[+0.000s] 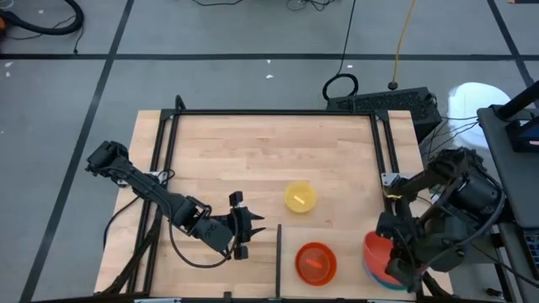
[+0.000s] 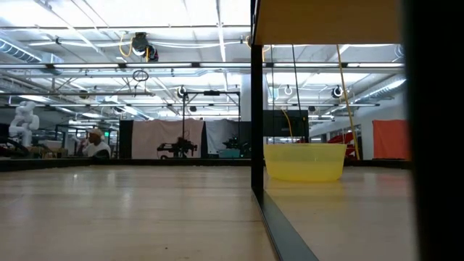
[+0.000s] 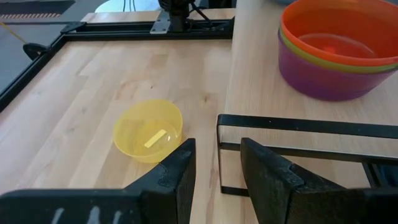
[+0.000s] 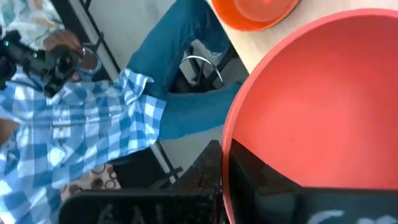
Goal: Place and stack bowls onto a shelf
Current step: Stack the orange bowl on top of the green bowl on the shelf
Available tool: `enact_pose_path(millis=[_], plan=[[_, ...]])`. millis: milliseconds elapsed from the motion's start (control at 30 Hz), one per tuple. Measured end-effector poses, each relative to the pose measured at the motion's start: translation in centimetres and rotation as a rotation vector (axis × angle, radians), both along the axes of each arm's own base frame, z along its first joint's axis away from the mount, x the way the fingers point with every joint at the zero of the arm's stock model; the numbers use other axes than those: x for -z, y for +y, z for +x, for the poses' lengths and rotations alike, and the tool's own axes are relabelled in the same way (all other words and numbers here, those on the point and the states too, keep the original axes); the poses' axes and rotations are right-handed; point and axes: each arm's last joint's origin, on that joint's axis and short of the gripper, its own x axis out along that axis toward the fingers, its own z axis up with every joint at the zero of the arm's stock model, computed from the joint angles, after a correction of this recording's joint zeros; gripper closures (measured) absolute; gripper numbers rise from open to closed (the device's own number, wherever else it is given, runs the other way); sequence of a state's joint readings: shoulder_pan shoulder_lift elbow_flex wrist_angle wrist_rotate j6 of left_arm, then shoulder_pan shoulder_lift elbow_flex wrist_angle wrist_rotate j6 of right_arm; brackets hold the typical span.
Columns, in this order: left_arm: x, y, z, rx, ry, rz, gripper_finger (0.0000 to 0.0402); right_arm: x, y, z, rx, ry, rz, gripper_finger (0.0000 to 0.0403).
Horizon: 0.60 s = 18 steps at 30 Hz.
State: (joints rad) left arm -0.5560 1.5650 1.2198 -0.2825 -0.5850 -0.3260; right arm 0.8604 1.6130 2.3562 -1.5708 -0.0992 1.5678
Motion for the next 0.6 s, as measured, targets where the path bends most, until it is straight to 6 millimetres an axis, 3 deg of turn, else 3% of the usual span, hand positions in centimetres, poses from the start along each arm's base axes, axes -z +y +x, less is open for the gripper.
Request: enact_pose_path(millis=[167, 600], plan=[[0.1, 0.0, 0.0, 0.0, 0.001, 0.001, 0.027, 0.1, 0.3, -0.3, -0.025, -0.027, -0.023, 0.0403], [1.8, -0.8, 1.6, 0.011, -0.007, 0.003, 0.027, 3.2, 2.2, -0.7, -0.076, 0.073, -0.125, 0.0403]])
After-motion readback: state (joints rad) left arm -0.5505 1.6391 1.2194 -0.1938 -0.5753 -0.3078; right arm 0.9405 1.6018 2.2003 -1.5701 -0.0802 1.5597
